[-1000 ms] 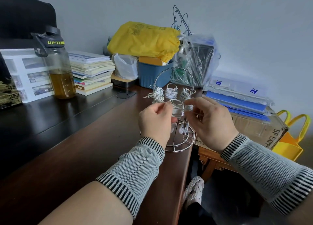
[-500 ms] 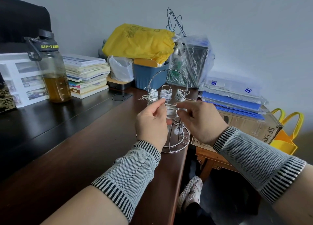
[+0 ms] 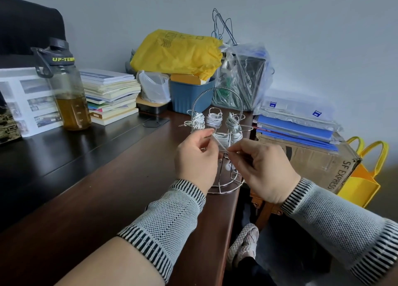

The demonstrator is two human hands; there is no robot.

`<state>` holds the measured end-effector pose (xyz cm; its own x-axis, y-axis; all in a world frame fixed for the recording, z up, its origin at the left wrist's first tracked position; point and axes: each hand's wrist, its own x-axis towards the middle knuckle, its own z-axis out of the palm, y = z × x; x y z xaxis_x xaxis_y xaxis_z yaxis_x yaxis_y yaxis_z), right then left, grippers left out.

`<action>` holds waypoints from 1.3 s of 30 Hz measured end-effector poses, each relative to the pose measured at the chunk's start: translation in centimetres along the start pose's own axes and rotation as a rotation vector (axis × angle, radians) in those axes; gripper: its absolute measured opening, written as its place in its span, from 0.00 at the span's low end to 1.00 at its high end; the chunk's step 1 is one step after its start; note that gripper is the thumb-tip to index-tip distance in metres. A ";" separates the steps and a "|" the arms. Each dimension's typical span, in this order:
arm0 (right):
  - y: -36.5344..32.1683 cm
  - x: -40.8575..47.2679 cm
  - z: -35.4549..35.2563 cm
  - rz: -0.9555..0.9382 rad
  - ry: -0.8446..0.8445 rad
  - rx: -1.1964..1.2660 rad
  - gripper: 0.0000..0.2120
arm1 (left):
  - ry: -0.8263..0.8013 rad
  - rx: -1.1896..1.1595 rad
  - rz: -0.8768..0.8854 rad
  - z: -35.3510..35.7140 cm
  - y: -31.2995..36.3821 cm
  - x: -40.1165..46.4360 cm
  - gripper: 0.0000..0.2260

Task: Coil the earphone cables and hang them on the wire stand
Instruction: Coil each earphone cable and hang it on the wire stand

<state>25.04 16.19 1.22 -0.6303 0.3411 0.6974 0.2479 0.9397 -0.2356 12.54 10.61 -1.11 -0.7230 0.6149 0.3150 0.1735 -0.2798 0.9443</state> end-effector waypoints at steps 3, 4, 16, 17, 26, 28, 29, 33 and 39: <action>0.8 -0.4 -0.5 0.066 0.011 0.012 0.04 | 0.000 0.001 0.016 -0.1 0.3 -0.2 0.09; 1.3 -0.5 -0.8 0.121 0.017 0.016 0.04 | 0.004 -0.018 0.021 -0.1 0.3 -0.2 0.10; 1.2 1.1 -3.6 0.418 0.152 0.015 0.06 | 0.028 -0.114 -0.050 0.1 0.6 -0.1 0.04; 0.7 1.9 -3.9 0.352 0.139 -0.074 0.05 | 0.032 -0.105 -0.048 0.1 0.5 -0.1 0.05; -2.8 9.5 -2.8 0.011 -0.328 -0.527 0.10 | 0.035 -0.091 -0.042 0.2 0.1 0.2 0.06; -3.5 10.4 -2.1 0.080 -0.417 -0.470 0.11 | 0.038 -0.085 -0.033 0.1 -0.1 0.2 0.06; -3.7 10.6 -1.8 0.126 -0.461 -0.433 0.11 | 0.040 -0.089 -0.031 0.1 -0.2 0.3 0.06; -3.7 11.1 -1.3 0.233 -0.553 -0.276 0.10 | 0.054 -0.091 -0.030 0.3 -0.7 0.5 0.04; -3.4 10.2 -1.8 0.205 -0.475 -0.214 0.04 | 0.075 -0.077 -0.028 0.5 -0.9 0.6 0.04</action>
<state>19.08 16.43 10.35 -0.8033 0.5366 0.2585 0.5132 0.8438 -0.1569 12.30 11.65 -1.74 -0.7755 0.5668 0.2780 0.1028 -0.3211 0.9414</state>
